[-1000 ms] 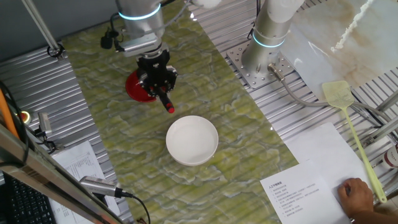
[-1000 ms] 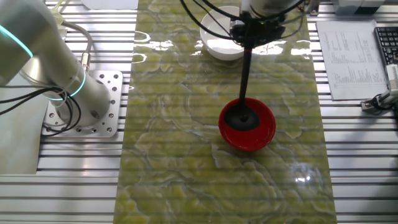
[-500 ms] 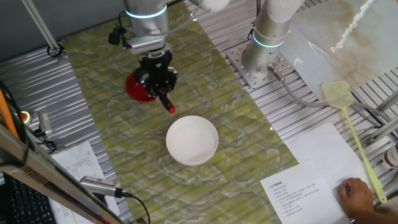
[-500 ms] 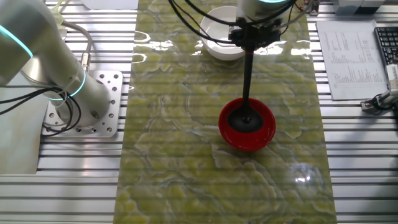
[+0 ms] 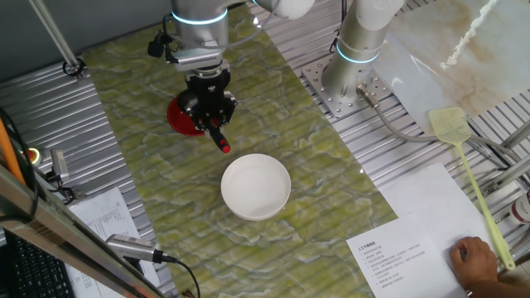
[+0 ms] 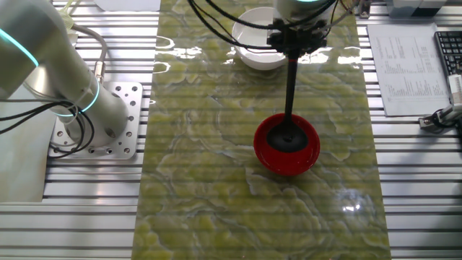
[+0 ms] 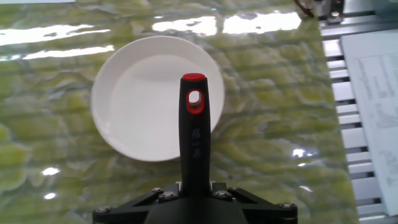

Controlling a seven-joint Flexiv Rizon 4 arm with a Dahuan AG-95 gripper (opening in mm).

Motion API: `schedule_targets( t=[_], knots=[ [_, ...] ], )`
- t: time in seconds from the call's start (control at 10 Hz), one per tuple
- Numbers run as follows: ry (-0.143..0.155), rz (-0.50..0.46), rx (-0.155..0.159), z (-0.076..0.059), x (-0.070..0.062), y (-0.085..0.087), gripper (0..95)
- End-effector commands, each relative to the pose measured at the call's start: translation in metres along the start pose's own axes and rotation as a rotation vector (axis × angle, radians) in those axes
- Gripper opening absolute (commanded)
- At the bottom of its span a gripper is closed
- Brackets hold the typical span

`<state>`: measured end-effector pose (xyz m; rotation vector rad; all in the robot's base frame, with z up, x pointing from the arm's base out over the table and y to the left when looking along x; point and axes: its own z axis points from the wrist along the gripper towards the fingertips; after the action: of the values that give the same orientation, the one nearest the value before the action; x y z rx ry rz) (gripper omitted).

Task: Scoop water with a large spoon from one bowl to another

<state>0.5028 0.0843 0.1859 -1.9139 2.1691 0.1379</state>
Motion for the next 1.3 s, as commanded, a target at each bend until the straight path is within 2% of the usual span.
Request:
schedule_targets(
  t=[0.1,0.6,0.9,1.3],
  knots=[
    [0.006,0.015,-0.002,0.004,0.003,-0.011,0.0],
    [0.047,0.108,-0.008,0.007,0.006,-0.014,0.0],
    [0.05,0.165,-0.003,0.013,0.009,-0.015,0.0],
    [0.049,0.156,0.007,0.02,0.012,-0.017,0.0]
  ],
)
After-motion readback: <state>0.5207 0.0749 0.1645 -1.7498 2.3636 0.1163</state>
